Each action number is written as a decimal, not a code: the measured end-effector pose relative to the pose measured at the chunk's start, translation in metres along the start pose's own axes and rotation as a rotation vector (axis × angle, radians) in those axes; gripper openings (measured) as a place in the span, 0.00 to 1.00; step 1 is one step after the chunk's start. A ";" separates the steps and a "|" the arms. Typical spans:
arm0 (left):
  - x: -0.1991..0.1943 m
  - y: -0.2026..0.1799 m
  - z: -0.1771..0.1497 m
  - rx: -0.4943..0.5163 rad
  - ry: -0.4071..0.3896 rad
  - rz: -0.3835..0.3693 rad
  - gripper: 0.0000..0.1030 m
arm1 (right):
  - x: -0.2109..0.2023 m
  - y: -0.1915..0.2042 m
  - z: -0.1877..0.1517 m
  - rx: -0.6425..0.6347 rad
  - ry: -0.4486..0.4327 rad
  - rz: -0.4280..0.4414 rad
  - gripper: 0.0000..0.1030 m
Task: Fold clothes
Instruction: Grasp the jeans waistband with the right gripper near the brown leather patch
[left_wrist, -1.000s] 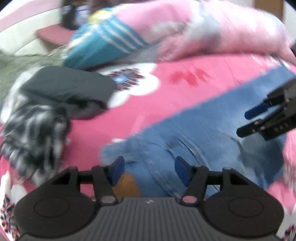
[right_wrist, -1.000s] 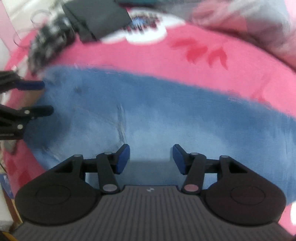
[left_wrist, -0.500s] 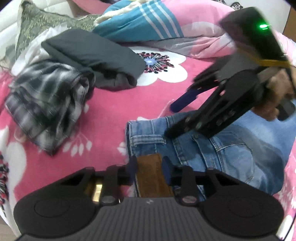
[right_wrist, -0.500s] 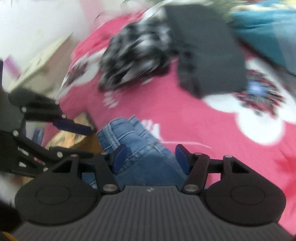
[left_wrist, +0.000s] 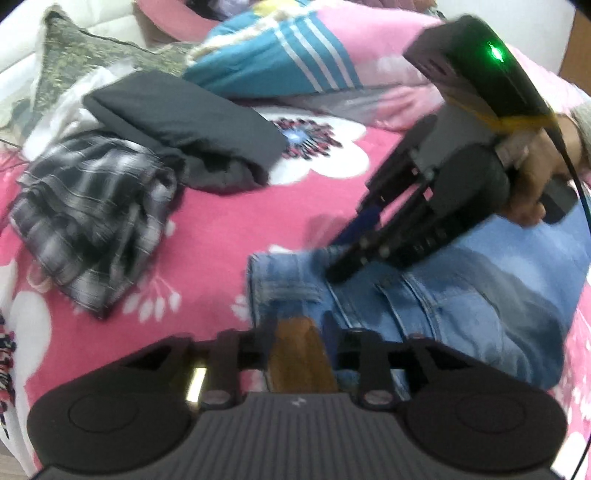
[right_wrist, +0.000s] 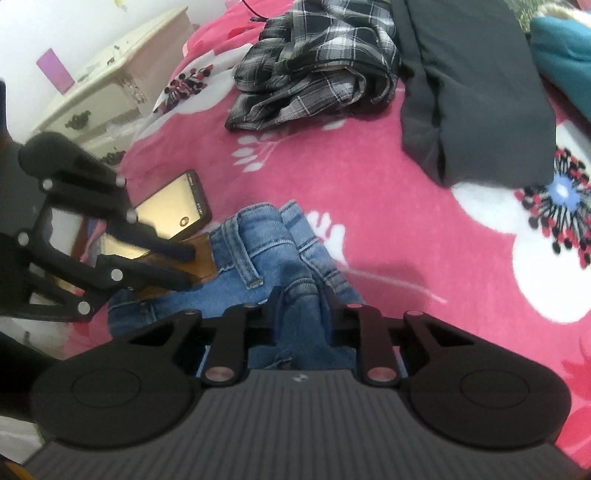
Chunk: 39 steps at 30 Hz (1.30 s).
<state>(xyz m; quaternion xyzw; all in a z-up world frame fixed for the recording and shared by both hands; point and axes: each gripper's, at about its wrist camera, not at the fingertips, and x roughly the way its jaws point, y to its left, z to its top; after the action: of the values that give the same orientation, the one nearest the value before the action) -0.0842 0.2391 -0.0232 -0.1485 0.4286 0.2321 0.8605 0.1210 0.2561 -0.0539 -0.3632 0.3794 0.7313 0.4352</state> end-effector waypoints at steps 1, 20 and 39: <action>0.002 0.002 0.001 -0.001 0.003 0.000 0.46 | 0.002 0.001 0.001 -0.014 0.005 -0.003 0.23; 0.009 0.012 0.009 0.027 -0.033 -0.010 0.07 | -0.023 0.012 -0.006 0.013 -0.085 -0.086 0.10; 0.036 -0.022 0.004 0.155 0.049 -0.017 0.13 | -0.026 -0.005 -0.024 0.218 -0.198 -0.166 0.24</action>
<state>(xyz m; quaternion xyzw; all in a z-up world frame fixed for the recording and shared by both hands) -0.0507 0.2325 -0.0487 -0.0908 0.4648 0.1875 0.8605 0.1396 0.2277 -0.0435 -0.2699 0.3803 0.6796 0.5662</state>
